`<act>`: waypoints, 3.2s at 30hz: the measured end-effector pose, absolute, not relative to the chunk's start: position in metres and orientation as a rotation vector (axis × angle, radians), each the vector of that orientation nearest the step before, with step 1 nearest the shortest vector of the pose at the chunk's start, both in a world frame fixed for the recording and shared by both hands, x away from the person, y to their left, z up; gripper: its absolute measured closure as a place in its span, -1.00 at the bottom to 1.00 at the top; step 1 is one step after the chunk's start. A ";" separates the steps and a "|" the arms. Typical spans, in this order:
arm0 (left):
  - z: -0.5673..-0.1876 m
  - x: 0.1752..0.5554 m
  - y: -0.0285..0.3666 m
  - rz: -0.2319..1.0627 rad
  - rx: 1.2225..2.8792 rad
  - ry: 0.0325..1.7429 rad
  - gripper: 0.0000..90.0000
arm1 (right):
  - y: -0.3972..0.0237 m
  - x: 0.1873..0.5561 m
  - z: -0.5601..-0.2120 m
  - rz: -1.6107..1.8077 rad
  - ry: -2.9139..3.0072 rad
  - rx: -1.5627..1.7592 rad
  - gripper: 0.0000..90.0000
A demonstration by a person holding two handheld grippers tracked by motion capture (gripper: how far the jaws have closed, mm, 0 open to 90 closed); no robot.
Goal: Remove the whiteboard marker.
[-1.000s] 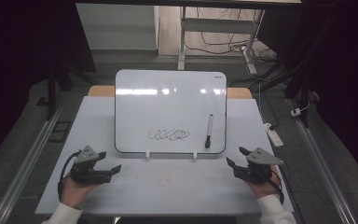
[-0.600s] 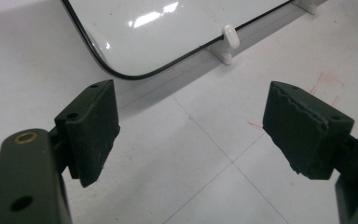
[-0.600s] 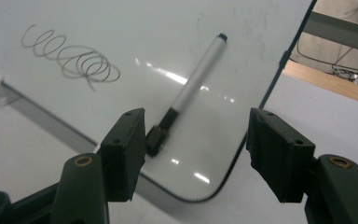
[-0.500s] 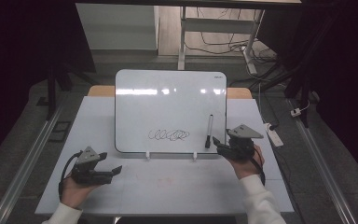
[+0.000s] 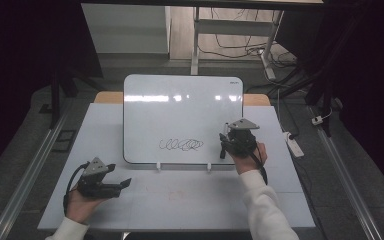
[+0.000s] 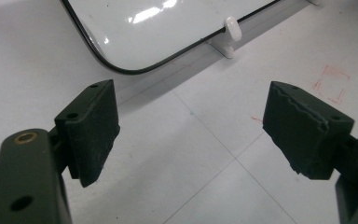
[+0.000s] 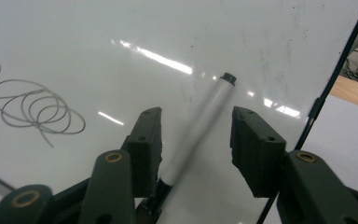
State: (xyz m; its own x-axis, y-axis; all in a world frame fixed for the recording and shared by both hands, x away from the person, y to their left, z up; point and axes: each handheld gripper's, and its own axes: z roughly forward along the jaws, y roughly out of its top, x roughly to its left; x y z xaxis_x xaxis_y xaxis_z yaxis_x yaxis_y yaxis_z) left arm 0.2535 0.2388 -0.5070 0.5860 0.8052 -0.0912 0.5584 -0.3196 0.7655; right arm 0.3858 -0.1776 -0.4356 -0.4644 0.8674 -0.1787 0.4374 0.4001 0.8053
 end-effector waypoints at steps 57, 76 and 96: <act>-0.505 0.250 0.246 0.431 1.994 1.091 -0.56 | -0.166 0.384 -0.446 1.087 1.805 1.300 0.80; -0.500 0.251 0.237 0.384 1.970 1.062 -0.54 | -0.177 0.338 -0.429 1.275 1.814 1.135 0.80; -0.456 0.286 0.116 0.175 1.899 0.765 -0.27 | -0.130 0.287 -0.438 1.509 2.032 0.914 0.80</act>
State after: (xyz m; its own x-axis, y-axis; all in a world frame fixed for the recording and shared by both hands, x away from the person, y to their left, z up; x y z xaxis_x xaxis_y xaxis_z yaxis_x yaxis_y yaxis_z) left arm 0.2856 0.1158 -0.4562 0.7861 0.5797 -0.2146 0.4292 -0.2620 0.8644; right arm 0.2868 -0.1300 -0.4376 -0.6808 0.7317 0.0333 0.2434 0.1830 0.9525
